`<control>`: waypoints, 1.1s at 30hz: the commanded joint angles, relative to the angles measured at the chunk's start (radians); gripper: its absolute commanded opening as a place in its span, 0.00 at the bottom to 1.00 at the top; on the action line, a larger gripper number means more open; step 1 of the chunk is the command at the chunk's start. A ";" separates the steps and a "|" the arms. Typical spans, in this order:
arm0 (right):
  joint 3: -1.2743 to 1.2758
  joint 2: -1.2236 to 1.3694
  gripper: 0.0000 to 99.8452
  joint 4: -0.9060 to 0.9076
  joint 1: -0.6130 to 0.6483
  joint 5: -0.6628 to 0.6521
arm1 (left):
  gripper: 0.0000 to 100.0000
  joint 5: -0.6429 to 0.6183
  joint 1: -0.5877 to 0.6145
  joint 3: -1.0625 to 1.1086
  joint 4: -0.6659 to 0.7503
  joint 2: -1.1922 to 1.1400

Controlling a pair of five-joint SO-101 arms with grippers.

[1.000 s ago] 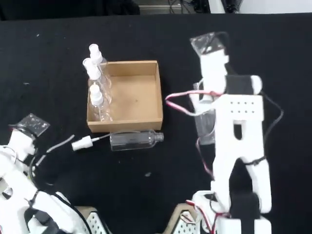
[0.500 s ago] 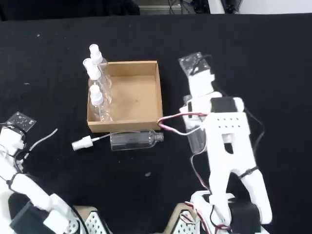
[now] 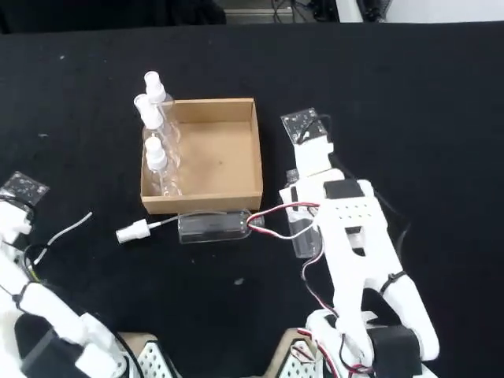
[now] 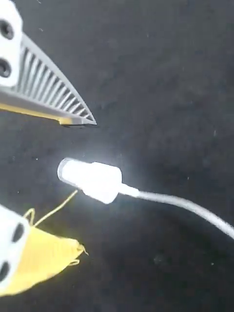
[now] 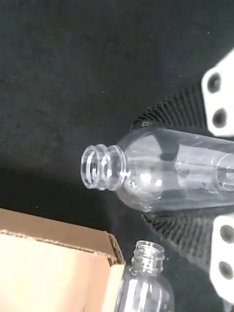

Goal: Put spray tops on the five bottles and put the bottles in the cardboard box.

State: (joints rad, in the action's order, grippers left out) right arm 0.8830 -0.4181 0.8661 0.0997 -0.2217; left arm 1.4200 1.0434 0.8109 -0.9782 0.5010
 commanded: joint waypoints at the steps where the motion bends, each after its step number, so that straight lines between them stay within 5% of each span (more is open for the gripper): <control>1: -0.007 -0.050 0.01 -0.031 0.014 0.006 | 0.24 -0.229 0.005 -0.058 -0.101 0.112; 7: -0.007 -0.050 0.01 -0.031 0.015 0.006 | 0.24 -1.057 0.051 -0.045 -0.226 0.166; 14: 0.007 -0.050 0.01 -0.029 0.014 0.000 | 0.25 -1.613 0.107 0.002 -0.239 0.163; 23: 0.010 -0.050 0.01 -0.029 0.014 0.000 | 0.25 -1.772 0.102 0.088 0.003 0.060; 33: 0.010 -0.050 0.01 -0.029 0.014 -0.002 | 0.24 -1.775 0.108 -0.101 -0.058 -0.354</control>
State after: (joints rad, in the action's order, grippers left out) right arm 0.8953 -0.4181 0.8615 0.0997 -0.2217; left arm -0.3414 1.1385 0.8140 -1.0104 0.2202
